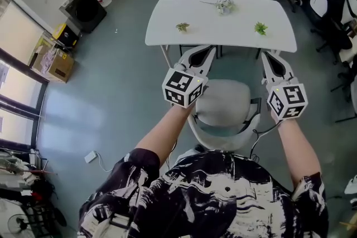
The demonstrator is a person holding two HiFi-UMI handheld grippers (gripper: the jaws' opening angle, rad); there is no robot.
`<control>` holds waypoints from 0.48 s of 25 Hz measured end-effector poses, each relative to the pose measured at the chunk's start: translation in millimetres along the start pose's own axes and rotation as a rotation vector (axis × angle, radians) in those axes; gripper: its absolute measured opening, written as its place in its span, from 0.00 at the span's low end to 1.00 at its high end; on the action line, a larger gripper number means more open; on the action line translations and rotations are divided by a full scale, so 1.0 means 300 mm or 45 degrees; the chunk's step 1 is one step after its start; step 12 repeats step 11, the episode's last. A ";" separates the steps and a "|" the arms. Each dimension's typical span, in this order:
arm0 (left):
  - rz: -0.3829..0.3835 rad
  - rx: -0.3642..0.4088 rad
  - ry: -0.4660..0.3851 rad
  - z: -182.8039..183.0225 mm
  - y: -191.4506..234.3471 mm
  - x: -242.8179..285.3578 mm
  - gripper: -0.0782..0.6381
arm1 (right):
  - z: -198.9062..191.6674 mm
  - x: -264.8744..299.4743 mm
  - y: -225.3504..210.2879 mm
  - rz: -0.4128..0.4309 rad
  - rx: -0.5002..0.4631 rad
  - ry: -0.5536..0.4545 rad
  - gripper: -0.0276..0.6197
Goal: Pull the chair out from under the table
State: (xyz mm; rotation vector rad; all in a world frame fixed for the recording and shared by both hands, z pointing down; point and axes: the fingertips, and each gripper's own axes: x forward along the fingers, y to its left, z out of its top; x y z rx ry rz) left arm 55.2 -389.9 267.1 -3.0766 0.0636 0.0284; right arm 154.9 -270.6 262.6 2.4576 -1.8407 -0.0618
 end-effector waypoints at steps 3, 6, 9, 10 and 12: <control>0.001 0.001 0.001 0.000 -0.004 0.008 0.12 | -0.001 0.005 -0.004 0.003 0.007 -0.001 0.05; 0.000 0.000 0.005 -0.005 -0.010 0.007 0.12 | -0.006 0.004 -0.003 0.009 0.010 0.000 0.05; 0.001 0.005 0.003 -0.004 -0.010 0.005 0.12 | -0.007 0.004 0.001 0.016 0.002 -0.002 0.05; 0.001 0.007 0.002 -0.004 -0.010 0.007 0.12 | -0.006 0.005 0.002 0.018 -0.002 -0.003 0.05; 0.001 0.009 0.000 -0.003 -0.010 0.009 0.12 | -0.006 0.005 0.002 0.020 -0.006 -0.004 0.05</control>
